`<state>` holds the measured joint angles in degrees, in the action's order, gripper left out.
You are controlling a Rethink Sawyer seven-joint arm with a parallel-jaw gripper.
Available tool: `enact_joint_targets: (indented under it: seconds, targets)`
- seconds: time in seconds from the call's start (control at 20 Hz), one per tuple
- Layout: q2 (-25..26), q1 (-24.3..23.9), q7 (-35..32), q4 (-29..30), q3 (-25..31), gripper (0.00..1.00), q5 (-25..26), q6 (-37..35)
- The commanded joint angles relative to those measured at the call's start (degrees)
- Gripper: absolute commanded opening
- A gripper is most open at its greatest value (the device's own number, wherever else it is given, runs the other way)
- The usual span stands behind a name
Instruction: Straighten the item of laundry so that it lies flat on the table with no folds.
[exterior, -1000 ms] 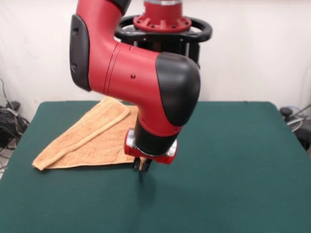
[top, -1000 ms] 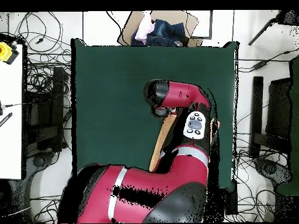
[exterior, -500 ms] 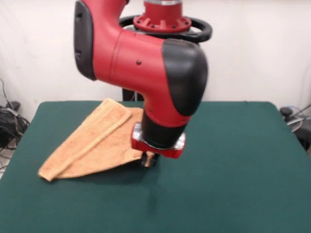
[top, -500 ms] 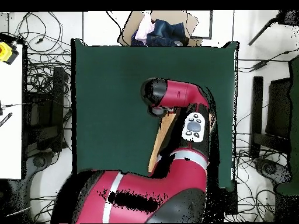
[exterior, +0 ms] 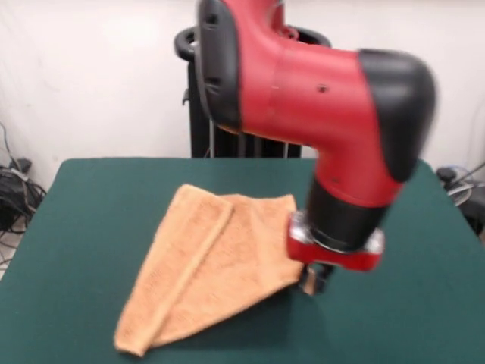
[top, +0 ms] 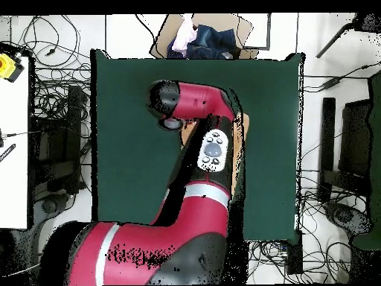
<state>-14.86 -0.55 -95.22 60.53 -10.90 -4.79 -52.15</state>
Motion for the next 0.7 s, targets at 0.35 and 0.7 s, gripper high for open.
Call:
enact_joint_targets:
  seconds: [0.35,0.7]
  targets:
    - [18.35,6.36,-30.34,-24.85,-1.21,0.00,-8.36,-10.02]
    - [21.82,7.86,-28.51,-26.21,-3.13,1.00,-4.43,-10.03]
